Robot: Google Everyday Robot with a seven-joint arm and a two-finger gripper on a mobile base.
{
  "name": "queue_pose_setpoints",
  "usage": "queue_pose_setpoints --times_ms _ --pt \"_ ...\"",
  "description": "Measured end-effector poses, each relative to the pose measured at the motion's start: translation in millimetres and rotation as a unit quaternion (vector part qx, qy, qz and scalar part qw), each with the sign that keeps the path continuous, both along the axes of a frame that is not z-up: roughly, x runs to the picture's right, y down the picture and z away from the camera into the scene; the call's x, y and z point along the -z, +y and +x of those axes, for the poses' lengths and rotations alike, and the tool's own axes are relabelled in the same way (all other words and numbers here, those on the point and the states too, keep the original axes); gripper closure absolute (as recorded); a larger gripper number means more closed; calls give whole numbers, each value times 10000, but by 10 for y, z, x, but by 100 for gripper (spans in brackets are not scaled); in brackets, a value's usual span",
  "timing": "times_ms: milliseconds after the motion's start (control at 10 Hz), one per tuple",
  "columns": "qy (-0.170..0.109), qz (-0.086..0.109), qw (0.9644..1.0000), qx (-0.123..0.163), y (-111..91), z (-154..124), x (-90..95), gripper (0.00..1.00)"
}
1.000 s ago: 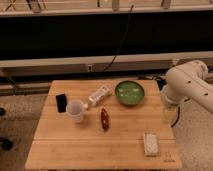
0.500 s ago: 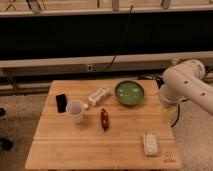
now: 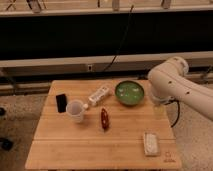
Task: Pick up the ceramic cup
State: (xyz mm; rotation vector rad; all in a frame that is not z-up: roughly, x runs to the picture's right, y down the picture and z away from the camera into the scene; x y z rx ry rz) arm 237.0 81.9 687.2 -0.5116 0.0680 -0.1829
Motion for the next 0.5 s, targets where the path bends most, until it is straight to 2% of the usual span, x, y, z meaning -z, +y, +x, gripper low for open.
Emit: queue_pose_setpoints --times_ms 200,500 --pt "-108 34 9991 411 -73 -299 -22 20" --pt "-196 52 9960 870 -146 -509 -52 20"
